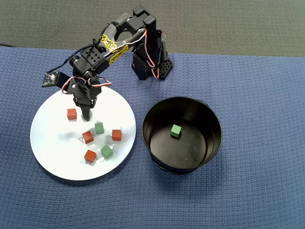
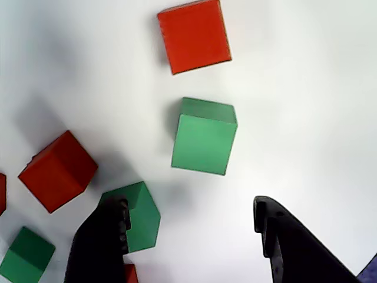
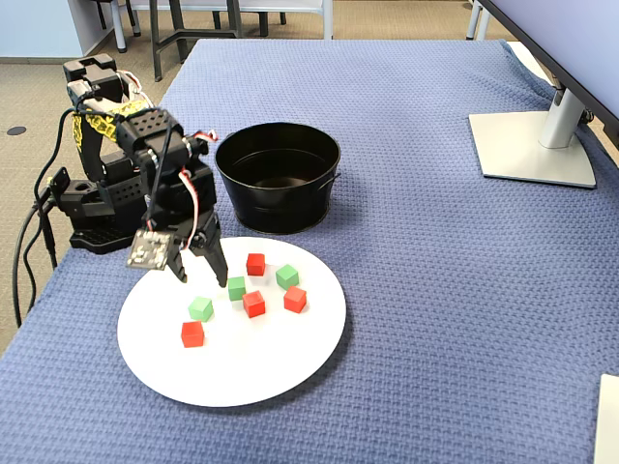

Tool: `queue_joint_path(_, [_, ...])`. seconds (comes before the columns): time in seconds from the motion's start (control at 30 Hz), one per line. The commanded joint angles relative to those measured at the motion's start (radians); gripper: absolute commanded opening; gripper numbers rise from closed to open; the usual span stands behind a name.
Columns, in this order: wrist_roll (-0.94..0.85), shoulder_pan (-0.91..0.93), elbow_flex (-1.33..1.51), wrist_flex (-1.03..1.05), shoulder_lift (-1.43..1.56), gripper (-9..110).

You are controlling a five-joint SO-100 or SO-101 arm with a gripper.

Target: Pick up the green cubes from the white plate and place them in the black recipient

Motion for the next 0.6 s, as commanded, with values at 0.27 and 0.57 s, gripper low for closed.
queue_joint_path(0.27, [-0.071, 0.041, -0.029, -0.067, -0.075, 20])
queue_joint_path(0.57, [-0.037, 0.041, -0.026, -0.104, -0.121, 15])
